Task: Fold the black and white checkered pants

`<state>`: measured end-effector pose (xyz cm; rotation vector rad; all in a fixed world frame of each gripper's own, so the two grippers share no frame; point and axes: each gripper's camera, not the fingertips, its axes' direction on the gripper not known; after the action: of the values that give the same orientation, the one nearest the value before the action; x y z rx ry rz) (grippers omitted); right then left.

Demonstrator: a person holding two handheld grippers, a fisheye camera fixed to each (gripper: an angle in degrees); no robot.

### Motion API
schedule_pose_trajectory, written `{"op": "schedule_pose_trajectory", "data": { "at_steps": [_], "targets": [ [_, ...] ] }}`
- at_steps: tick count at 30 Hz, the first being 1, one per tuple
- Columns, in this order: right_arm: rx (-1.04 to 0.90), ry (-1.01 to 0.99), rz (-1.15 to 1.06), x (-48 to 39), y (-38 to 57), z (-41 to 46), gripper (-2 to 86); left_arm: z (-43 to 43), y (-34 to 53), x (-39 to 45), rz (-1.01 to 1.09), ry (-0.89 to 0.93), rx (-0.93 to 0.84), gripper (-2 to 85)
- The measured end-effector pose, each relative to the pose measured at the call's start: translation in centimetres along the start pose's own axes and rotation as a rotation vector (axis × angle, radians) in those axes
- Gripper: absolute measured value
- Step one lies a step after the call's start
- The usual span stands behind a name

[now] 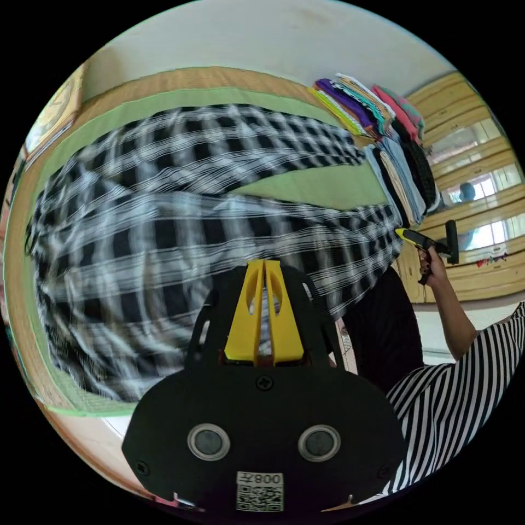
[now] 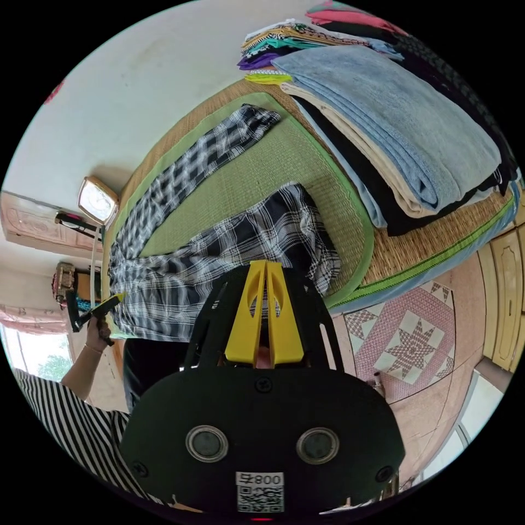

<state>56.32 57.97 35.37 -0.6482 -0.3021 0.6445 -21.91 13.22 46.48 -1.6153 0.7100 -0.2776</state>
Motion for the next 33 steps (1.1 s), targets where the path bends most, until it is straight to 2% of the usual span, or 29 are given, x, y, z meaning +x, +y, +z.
{"op": "schedule_pose_trajectory", "data": {
  "at_steps": [4,7,11,14,21,25,27,33],
  "targets": [
    [0.022,0.009,-0.024,0.2,-1.6,0.3,0.1,4.0,-5.8,2.2,0.115,0.051,-0.005,0.8],
    [-0.047,-0.005,0.000,1.4,-2.6,2.1,0.2,5.9,-9.9,3.7,0.202,-0.020,0.001,2.3],
    [0.044,0.048,-0.071,0.3,-4.3,0.2,0.6,7.7,-14.8,3.7,0.261,-0.105,0.020,6.0],
    [0.100,0.058,-0.125,-0.6,-7.6,-0.4,1.8,9.9,-17.3,2.5,0.246,-0.188,-0.031,6.4],
    [0.122,0.094,-0.244,-3.3,-15.4,1.0,4.7,12.7,-19.2,1.7,0.258,-0.162,-0.066,1.2],
    [0.015,0.175,-0.293,-3.9,-16.9,3.6,2.7,13.9,-18.9,2.1,0.309,-0.128,-0.083,0.6],
    [-0.041,0.138,-0.286,-3.1,-16.1,4.4,1.5,14.2,-18.8,1.9,0.312,-0.117,-0.085,0.5],
    [0.105,0.071,-0.257,-2.2,-14.3,0.7,2.1,14.1,-20.0,1.5,0.326,-0.093,-0.023,1.0]
  ]
}}
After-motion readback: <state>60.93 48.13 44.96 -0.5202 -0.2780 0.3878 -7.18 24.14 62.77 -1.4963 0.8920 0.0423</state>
